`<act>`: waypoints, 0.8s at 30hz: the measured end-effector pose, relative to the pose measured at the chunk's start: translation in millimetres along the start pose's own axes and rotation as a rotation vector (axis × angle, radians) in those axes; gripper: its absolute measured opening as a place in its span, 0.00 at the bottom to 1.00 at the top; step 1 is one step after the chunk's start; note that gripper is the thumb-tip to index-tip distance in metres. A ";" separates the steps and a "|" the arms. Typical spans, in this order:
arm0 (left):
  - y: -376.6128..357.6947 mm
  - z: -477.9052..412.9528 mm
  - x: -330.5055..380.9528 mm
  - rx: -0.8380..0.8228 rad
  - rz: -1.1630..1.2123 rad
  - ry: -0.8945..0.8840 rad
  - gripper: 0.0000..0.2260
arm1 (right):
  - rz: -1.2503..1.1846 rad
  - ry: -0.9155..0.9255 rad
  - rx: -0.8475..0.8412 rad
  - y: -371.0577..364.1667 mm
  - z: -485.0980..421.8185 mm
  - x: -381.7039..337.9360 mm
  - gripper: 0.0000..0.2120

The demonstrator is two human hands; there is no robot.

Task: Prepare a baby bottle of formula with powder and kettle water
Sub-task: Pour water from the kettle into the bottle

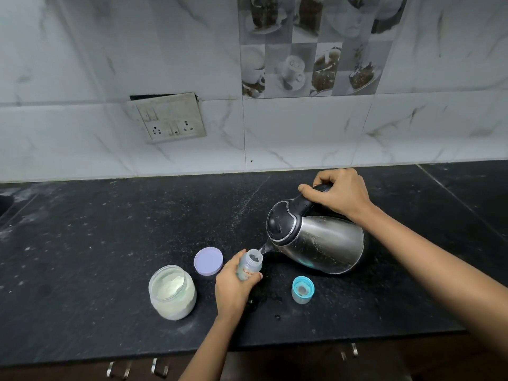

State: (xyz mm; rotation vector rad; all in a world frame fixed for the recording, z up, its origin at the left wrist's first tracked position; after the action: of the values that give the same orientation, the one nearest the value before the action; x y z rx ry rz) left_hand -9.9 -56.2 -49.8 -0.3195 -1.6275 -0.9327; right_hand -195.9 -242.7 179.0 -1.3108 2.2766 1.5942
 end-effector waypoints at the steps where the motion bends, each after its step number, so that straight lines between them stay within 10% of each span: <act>1: -0.2 -0.2 -0.2 0.001 0.003 0.001 0.30 | -0.002 -0.003 -0.001 -0.1 0.1 -0.1 0.20; 24: 0.3 -4.0 2.4 0.015 -0.033 0.015 0.30 | 0.021 0.079 0.018 5.4 -8.4 -9.6 0.21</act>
State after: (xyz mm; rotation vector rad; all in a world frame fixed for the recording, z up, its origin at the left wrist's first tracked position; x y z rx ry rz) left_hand -7.6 -59.6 -47.4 -0.2756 -1.6297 -0.9456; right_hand -190.1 -243.2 191.6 -1.3741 2.3512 1.5517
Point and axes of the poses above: each hand's wrist, its own z-axis away from the middle knuckle, its own y-axis out of the back of the hand, x = y × z, the point moved 8 cm from there along -z, towards the middle knuckle, and after that the axes turned 3 degrees about x, right-handed, at the moved point
